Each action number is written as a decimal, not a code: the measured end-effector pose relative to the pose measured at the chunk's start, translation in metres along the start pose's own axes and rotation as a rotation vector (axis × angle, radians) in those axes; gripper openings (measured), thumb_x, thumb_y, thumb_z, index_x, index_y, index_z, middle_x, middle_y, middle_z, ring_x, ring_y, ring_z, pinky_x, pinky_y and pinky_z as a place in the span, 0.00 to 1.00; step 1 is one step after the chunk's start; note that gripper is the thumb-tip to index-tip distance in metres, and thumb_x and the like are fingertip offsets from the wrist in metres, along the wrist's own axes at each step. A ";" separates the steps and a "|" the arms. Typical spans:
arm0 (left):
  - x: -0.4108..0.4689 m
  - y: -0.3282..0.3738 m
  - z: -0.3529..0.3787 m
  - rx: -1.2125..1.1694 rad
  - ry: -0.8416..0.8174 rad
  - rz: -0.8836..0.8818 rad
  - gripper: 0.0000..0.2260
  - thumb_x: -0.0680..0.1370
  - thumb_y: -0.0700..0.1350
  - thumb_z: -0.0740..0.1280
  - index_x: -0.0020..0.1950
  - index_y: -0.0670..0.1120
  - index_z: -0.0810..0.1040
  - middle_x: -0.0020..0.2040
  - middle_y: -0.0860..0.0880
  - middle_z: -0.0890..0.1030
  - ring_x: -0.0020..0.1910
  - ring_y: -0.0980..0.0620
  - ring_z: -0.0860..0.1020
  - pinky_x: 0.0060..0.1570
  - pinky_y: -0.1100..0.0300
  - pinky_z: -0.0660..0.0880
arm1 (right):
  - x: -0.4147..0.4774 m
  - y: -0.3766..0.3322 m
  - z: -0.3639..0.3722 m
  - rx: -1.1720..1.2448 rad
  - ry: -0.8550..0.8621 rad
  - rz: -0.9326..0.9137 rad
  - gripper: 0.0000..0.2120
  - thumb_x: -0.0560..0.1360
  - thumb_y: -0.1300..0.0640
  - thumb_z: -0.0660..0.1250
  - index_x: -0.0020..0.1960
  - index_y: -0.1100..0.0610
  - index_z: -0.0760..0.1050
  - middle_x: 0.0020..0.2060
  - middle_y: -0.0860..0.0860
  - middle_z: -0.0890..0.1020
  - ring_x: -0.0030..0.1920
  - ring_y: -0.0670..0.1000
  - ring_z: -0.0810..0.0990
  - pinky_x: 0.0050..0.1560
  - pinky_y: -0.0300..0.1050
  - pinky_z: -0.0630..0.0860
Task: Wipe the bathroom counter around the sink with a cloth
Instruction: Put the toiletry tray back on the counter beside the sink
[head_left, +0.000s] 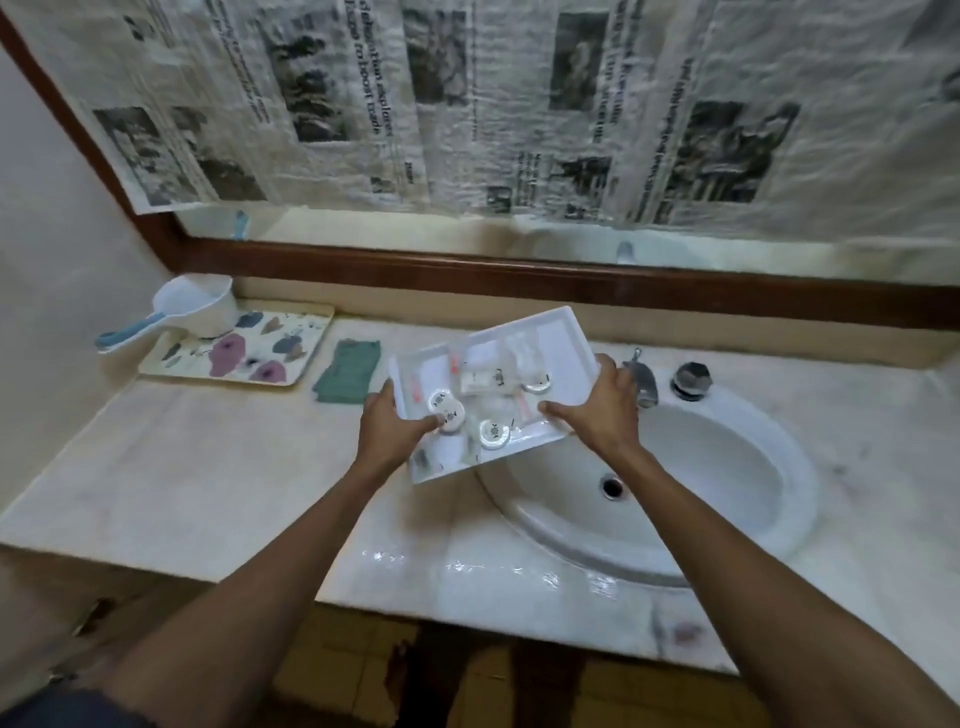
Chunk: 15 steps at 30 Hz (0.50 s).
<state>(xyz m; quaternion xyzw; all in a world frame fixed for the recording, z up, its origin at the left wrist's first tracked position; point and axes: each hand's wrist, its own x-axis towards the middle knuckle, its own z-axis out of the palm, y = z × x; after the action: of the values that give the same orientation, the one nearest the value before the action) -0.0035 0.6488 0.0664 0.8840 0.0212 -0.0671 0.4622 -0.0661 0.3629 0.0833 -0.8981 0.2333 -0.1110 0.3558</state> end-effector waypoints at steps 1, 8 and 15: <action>-0.005 0.015 0.017 0.020 -0.030 0.009 0.34 0.59 0.59 0.79 0.59 0.47 0.76 0.56 0.44 0.79 0.53 0.46 0.80 0.54 0.49 0.79 | -0.003 0.016 -0.019 -0.005 0.025 0.022 0.52 0.59 0.39 0.81 0.74 0.56 0.60 0.67 0.58 0.65 0.69 0.60 0.64 0.68 0.56 0.68; -0.026 0.107 0.136 0.071 -0.218 0.127 0.40 0.57 0.64 0.77 0.61 0.44 0.76 0.57 0.43 0.79 0.55 0.44 0.80 0.53 0.49 0.78 | -0.019 0.122 -0.124 -0.032 0.181 0.214 0.52 0.59 0.38 0.80 0.73 0.55 0.60 0.65 0.56 0.66 0.67 0.58 0.65 0.63 0.53 0.72; -0.021 0.183 0.255 0.096 -0.396 0.249 0.30 0.60 0.57 0.81 0.56 0.49 0.75 0.57 0.47 0.81 0.52 0.48 0.81 0.56 0.48 0.80 | -0.013 0.215 -0.195 -0.016 0.303 0.394 0.53 0.60 0.38 0.81 0.75 0.57 0.59 0.65 0.58 0.66 0.68 0.59 0.64 0.66 0.51 0.68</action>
<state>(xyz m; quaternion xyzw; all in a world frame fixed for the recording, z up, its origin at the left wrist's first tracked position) -0.0310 0.3359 0.0743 0.8703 -0.1823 -0.1826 0.4196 -0.2217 0.1180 0.0752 -0.8112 0.4556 -0.1709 0.3243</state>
